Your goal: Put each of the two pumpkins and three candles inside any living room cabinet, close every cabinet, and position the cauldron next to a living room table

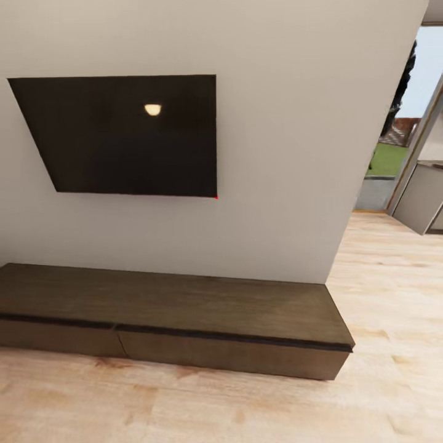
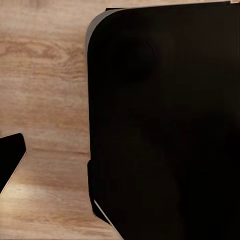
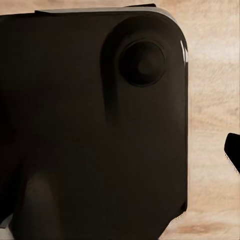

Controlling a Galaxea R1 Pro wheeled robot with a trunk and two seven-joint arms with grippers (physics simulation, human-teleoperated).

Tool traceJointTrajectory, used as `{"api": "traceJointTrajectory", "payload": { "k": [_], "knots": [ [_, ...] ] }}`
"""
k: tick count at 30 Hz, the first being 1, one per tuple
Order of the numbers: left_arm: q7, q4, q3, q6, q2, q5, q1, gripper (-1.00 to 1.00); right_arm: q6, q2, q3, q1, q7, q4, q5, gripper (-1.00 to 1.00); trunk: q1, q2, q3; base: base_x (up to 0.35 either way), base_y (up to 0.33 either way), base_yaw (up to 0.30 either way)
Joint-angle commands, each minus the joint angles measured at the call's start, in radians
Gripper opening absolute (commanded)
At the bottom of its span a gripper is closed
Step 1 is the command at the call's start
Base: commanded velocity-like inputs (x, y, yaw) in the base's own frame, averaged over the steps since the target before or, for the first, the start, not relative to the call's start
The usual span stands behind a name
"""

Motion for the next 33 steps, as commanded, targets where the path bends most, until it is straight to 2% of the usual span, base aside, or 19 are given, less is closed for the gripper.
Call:
{"api": "traceJointTrajectory", "payload": {
  "k": [1, 6, 11, 16, 26, 28, 33],
  "knots": [
    [0.0, -0.001, -0.001, -0.002, 0.0, 0.001, 0.0, 1.0, -0.004, 0.0, 0.0, 0.0, -0.001, 0.0, -0.009, 1.0, 0.001, 0.0, -0.001, 0.306, 0.052, 0.003],
    [0.0, -0.001, -0.002, -0.003, -0.001, 0.0, 0.0, 1.0, -0.006, 0.001, 0.0, 0.0, 0.005, -0.004, -0.008, 1.0, 0.001, 0.0, -0.001, 0.281, 0.014, 0.001],
    [0.0, -0.001, -0.002, -0.011, 0.001, -0.003, 0.0, 1.0, -0.01, 0.001, 0.0, 0.0, 0.008, -0.008, -0.009, 1.0, 0.001, 0.0, -0.001, 0.07, 0.002, -0.008],
    [0.0, -0.001, -0.002, -0.02, 0.003, -0.006, 0.0, 1.0, -0.011, 0.001, 0.0, 0.0, 0.008, -0.004, -0.009, 1.0, 0.001, 0.0, -0.001, -0.031, 0.014, -0.086],
    [0.0, -0.001, -0.004, -0.023, 0.027, -0.005, 0.0, 1.0, -0.01, 0.002, 0.001, 0.0, 0.009, 0.001, -0.005, 1.0, 0.001, 0.0, -0.001, -0.089, 0.049, -0.006],
    [-0.001, 0.002, -0.005, -0.023, 0.038, -0.006, 0.008, 1.0, -0.005, 0.0, 0.002, -0.01, 0.012, 0.003, -0.005, 1.0, 0.001, 0.0, -0.001, 0.0, 0.0, 0.0],
    [-0.001, 0.0, -0.005, -0.024, 0.041, -0.006, 0.01, 1.0, -0.017, 0.0, 0.0, -0.012, 0.009, 0.003, -0.008, 1.0, 0.001, 0.0, -0.001, 0.0, 0.0, 0.0]
  ]
}}
